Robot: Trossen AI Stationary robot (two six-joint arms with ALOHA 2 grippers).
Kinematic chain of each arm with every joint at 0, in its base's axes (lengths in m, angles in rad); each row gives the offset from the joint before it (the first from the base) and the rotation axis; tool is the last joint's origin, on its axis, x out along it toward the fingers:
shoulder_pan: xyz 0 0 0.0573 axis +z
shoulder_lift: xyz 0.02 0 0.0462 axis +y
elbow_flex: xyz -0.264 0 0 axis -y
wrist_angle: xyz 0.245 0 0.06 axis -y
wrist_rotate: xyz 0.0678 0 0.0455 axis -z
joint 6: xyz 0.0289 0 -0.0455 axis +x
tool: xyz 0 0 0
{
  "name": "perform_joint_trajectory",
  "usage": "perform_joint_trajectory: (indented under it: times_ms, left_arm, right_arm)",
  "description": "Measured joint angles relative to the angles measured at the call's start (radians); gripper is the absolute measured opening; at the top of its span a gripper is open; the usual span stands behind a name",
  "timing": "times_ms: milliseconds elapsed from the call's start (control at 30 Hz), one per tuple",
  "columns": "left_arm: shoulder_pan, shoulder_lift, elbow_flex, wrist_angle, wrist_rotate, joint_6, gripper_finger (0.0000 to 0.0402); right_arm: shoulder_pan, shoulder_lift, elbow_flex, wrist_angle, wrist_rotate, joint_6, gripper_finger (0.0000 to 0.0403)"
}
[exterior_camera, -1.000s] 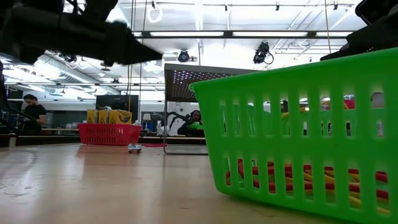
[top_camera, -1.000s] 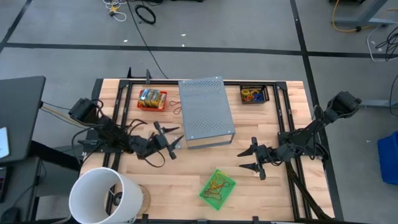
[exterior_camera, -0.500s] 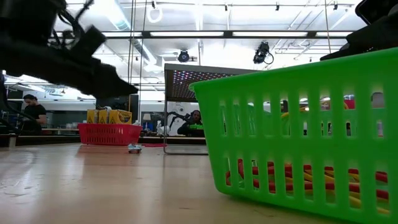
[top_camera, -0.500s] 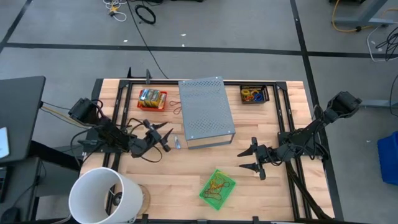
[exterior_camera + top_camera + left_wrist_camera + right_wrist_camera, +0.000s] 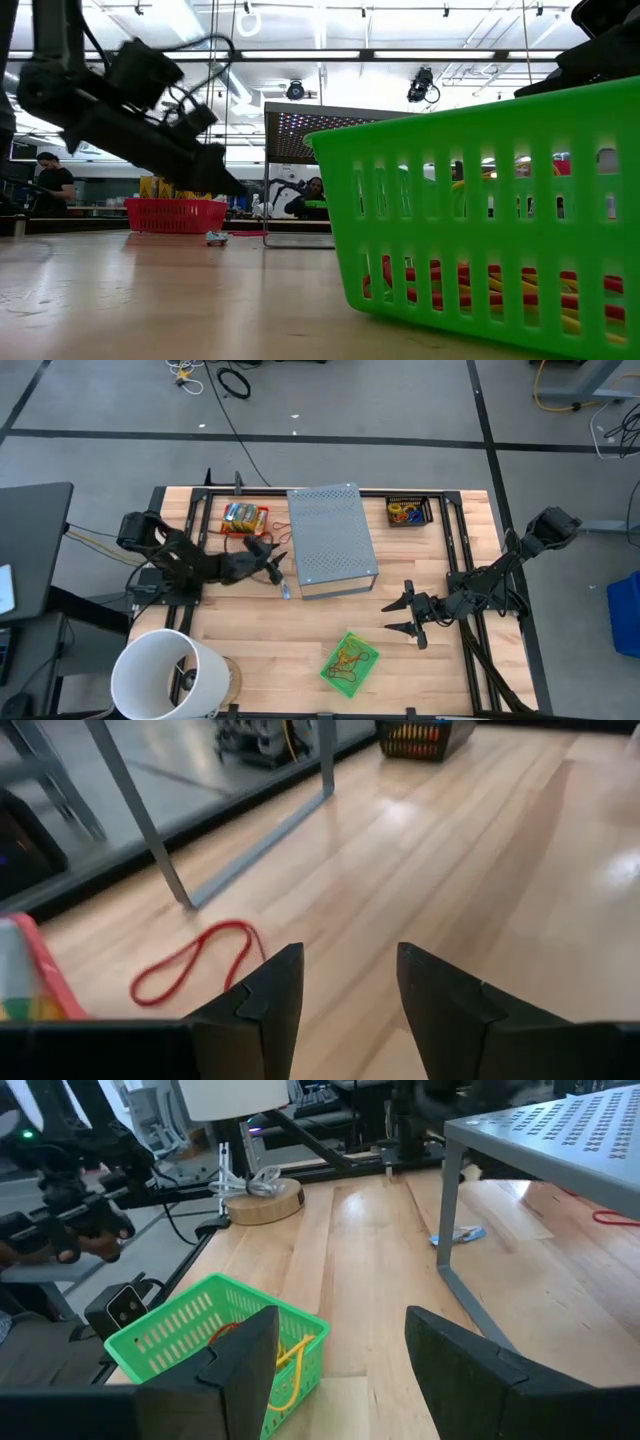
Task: Pick & Place Office Desk Supplies
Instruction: Put the red rubber band into the green basket
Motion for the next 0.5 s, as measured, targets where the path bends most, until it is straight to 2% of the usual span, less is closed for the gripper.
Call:
perform_joint_trajectory:
  times_ms: [133, 300, 500]
  left_arm:
    - [0.116, 0.000, 0.020, -0.065, 0.140, -0.020, 0.0167]
    - [0.212, 0.000, 0.088, -0.173, 0.252, -0.014, 0.0167]
    - [0.284, 0.001, 0.231, -0.460, 0.322, 0.001, 0.0167]
  right_arm:
    - [0.000, 0.000, 0.000, 0.000, 0.000, 0.000, 0.0226]
    - [0.000, 0.000, 0.000, 0.000, 0.000, 0.000, 0.0226]
    - [0.000, 0.000, 0.000, 0.000, 0.000, 0.000, 0.0226]
